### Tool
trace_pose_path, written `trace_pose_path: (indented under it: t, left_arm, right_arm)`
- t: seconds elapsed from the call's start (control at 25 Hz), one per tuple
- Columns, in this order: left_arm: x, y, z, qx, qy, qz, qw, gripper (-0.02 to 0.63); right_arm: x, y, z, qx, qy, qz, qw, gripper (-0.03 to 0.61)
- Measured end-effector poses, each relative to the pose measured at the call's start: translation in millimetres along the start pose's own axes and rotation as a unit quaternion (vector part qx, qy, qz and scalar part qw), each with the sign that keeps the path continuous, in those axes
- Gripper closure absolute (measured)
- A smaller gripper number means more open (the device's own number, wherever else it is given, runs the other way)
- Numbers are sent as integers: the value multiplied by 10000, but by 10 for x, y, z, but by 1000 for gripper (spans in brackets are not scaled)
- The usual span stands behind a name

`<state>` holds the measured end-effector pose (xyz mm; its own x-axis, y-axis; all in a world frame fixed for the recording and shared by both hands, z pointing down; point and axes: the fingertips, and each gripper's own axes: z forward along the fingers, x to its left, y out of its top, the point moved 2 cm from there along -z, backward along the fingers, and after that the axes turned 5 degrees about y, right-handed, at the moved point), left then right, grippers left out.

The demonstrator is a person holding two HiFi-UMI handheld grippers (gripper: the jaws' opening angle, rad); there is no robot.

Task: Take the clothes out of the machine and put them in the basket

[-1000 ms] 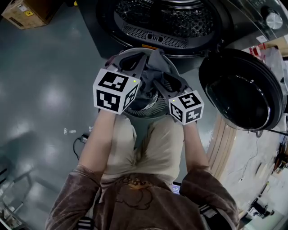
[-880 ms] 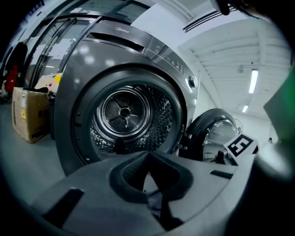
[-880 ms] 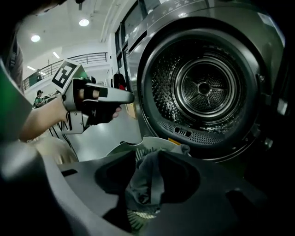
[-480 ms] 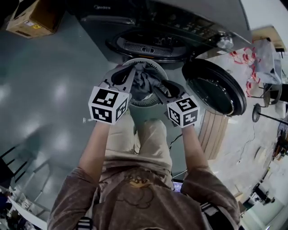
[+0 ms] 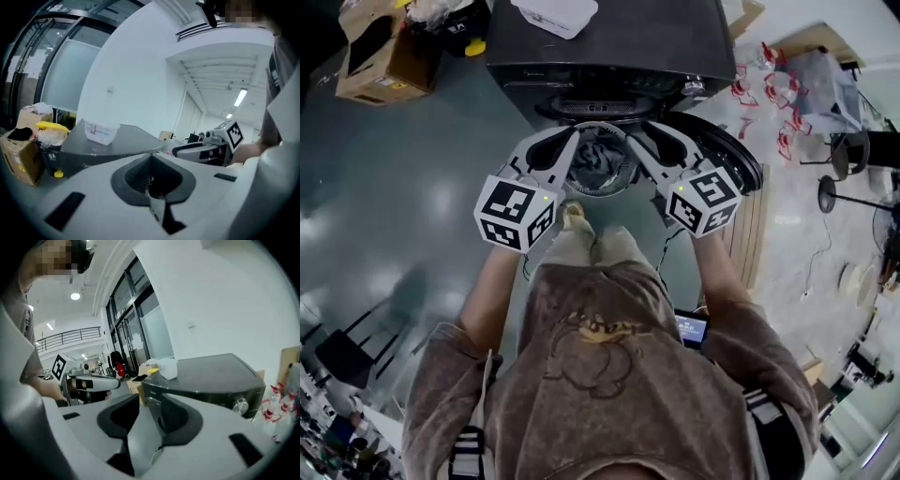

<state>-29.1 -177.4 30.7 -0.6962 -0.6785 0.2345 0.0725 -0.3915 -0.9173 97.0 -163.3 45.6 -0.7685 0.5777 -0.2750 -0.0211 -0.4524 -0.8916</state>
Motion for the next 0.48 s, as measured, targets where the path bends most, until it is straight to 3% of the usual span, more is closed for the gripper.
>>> trace_pose_path:
  t: [0.2, 0.48]
  left_arm:
    - [-221, 558, -341, -368, -452, 206, 9981, 611]
    - [-403, 785, -502, -847, -716, 379, 9931, 611]
  right_arm:
    - [249, 580, -360, -609, -288, -125, 9977, 506]
    - [380, 744, -722, -1053, -461, -229, 9931, 580]
